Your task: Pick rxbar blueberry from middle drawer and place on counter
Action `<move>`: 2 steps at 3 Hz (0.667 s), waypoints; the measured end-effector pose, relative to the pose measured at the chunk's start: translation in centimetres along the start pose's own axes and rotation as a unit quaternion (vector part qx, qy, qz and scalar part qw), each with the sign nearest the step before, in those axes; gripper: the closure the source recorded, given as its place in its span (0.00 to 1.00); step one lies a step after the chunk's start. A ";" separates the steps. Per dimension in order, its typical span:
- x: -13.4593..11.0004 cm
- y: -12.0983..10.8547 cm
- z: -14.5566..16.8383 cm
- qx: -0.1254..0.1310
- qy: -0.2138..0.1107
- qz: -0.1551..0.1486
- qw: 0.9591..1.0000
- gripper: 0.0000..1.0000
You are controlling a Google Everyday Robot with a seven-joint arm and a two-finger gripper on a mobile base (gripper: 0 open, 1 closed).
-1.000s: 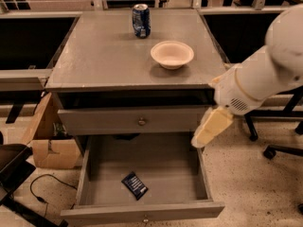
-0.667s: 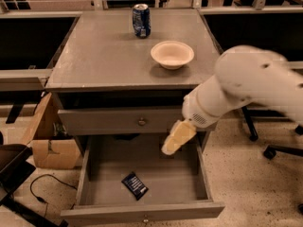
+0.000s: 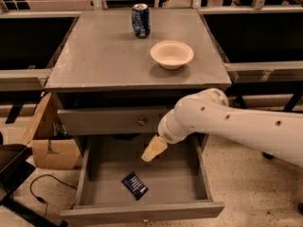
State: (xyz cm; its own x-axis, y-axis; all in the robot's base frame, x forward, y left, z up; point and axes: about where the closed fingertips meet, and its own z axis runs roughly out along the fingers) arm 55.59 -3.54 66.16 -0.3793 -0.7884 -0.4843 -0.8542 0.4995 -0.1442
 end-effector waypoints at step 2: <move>-0.3 -0.5 2.5 0.024 -0.024 0.011 0.999 0.00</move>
Offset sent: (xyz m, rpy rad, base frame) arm 0.0165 0.0080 -0.0187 0.0058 -0.0680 -0.0145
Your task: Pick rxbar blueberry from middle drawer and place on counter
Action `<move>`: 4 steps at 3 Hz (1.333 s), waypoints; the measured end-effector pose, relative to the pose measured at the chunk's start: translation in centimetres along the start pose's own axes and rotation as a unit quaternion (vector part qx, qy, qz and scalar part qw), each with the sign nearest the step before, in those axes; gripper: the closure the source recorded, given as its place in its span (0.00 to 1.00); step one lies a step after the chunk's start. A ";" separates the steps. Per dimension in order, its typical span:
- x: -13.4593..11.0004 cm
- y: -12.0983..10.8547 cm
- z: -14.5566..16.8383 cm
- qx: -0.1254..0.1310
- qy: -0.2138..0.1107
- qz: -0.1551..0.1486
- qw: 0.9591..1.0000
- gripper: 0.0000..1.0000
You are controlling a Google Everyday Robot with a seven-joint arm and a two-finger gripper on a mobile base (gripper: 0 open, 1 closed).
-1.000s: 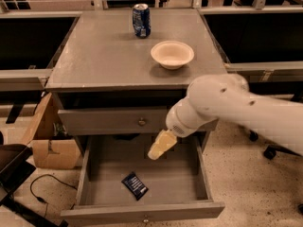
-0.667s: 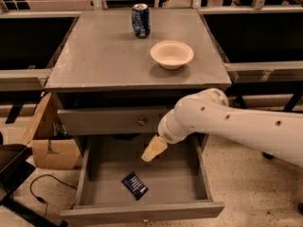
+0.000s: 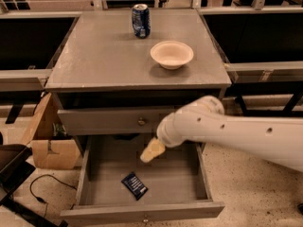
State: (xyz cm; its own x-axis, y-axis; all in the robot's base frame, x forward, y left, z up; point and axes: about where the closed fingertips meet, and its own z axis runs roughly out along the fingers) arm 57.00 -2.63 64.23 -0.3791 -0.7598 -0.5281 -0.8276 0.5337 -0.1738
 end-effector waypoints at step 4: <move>10.3 10.1 19.4 -0.101 0.041 0.033 0.994 0.00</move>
Offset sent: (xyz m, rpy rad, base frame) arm -0.0940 0.0139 -0.2323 0.0604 0.2924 0.0511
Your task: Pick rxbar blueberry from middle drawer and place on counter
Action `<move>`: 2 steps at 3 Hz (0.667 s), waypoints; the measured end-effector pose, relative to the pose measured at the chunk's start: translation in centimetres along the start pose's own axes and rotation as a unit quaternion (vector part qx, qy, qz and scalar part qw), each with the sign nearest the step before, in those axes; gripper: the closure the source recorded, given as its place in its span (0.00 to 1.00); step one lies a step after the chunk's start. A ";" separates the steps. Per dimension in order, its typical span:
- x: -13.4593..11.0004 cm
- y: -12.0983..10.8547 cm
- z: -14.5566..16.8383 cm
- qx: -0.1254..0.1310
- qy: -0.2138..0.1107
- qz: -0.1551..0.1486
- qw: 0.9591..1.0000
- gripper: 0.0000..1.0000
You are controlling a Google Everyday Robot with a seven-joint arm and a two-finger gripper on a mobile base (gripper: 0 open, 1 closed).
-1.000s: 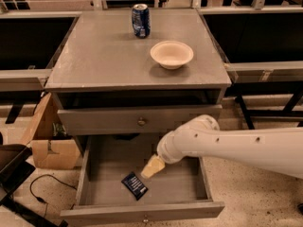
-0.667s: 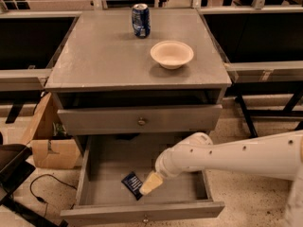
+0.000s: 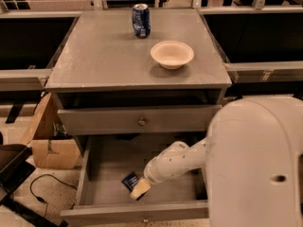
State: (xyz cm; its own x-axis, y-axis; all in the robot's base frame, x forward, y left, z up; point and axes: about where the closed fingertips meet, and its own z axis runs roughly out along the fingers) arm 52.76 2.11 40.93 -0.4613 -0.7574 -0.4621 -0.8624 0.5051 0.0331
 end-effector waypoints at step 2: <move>-1.7 -0.9 4.7 0.025 0.035 0.050 0.998 0.00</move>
Offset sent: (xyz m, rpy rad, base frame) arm -0.0219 0.1013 -0.0730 -0.1182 0.0197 -0.1497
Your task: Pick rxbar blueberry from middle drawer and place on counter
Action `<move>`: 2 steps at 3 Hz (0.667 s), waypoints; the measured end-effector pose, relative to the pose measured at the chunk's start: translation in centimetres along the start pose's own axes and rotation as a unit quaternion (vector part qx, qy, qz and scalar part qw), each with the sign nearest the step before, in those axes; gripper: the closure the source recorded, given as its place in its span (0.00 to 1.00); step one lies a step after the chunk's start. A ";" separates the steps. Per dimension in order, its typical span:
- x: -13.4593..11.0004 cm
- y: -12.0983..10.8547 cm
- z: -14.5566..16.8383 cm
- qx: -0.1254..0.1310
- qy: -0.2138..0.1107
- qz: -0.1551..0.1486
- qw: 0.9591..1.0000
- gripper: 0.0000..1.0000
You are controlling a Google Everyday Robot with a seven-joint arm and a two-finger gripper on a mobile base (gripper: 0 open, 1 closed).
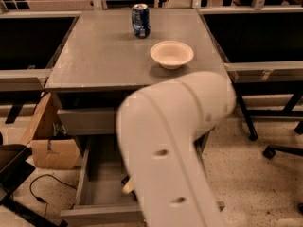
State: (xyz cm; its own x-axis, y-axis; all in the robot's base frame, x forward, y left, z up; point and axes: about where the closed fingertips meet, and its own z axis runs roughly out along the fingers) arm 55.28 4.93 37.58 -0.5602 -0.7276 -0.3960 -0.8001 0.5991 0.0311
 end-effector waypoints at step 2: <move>0.5 4.2 2.8 0.036 0.006 0.029 0.999 0.00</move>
Offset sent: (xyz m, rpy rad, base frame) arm -0.0697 0.0533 -0.0400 -0.0659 -0.0458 -0.0693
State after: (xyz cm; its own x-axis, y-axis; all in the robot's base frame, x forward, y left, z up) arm 52.25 7.98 34.87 -0.6082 -0.6945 -0.3844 -0.7490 0.6624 -0.0117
